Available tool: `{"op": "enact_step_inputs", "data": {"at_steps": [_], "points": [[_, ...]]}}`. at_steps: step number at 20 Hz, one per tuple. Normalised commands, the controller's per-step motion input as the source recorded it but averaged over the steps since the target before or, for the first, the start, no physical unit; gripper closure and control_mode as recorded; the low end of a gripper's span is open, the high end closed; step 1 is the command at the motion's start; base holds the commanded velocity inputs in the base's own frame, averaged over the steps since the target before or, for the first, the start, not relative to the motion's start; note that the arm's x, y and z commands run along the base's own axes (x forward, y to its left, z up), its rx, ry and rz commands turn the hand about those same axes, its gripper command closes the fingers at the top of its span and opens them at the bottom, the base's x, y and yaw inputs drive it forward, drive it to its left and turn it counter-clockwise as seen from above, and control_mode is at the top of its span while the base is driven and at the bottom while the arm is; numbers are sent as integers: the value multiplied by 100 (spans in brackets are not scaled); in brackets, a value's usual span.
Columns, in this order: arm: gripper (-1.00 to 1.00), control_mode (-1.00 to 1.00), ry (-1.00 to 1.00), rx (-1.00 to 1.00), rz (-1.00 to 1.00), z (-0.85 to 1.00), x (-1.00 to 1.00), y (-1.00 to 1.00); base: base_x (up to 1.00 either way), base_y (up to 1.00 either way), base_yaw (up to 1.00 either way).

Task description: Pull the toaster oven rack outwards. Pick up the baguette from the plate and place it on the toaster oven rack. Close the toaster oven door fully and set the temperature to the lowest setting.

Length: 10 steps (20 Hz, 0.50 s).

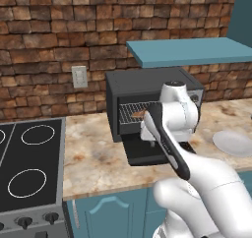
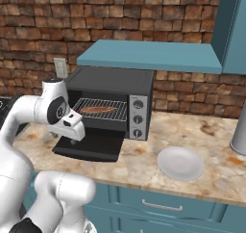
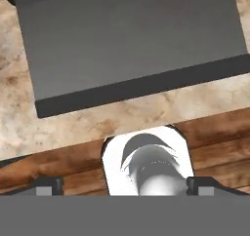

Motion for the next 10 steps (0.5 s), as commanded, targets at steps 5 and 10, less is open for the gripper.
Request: {"op": "enact_step_inputs", "data": {"at_steps": [5,10], "points": [[-100,-100,14,-33,42,-3,-15,22,0,0,0],[-100,-100,-5,-34,31,-37,0,7,0,0,0]]}}
